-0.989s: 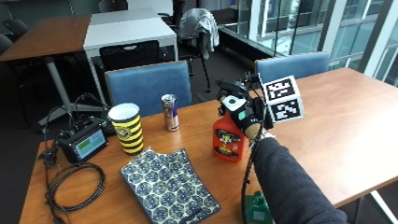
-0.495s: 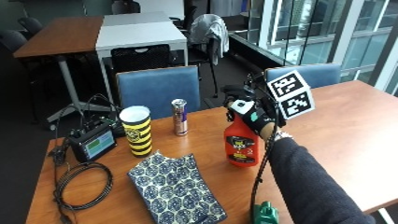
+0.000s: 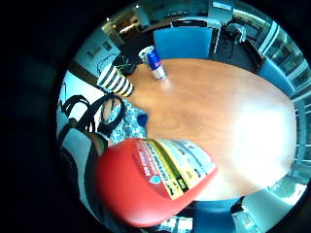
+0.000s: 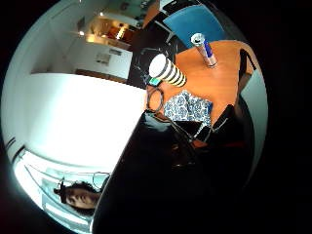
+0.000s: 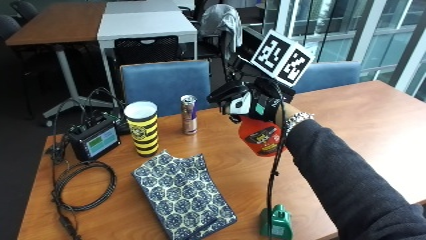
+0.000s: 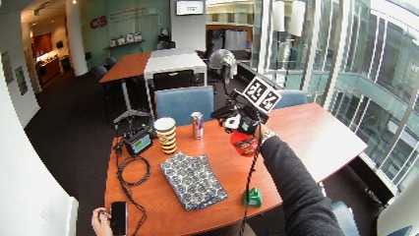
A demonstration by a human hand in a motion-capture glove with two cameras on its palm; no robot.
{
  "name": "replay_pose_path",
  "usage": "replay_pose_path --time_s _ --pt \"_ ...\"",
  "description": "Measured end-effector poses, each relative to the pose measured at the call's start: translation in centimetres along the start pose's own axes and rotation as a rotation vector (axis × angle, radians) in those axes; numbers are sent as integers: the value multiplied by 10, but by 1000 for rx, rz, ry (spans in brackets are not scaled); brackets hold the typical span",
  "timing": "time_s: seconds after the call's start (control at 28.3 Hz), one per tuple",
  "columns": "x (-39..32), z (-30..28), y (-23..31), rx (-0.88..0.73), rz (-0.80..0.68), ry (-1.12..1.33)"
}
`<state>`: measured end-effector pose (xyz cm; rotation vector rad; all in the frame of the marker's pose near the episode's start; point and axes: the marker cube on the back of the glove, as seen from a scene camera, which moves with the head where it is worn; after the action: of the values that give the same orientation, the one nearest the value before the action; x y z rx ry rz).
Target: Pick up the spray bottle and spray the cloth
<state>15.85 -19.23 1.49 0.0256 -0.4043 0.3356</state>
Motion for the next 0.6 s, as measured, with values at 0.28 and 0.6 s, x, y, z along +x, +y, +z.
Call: replay_pose_path --time_s 0.28,0.6 --pt "-50 -14 -15 -92 -102 325" --pt "-71 6 -10 -212 -137 544"
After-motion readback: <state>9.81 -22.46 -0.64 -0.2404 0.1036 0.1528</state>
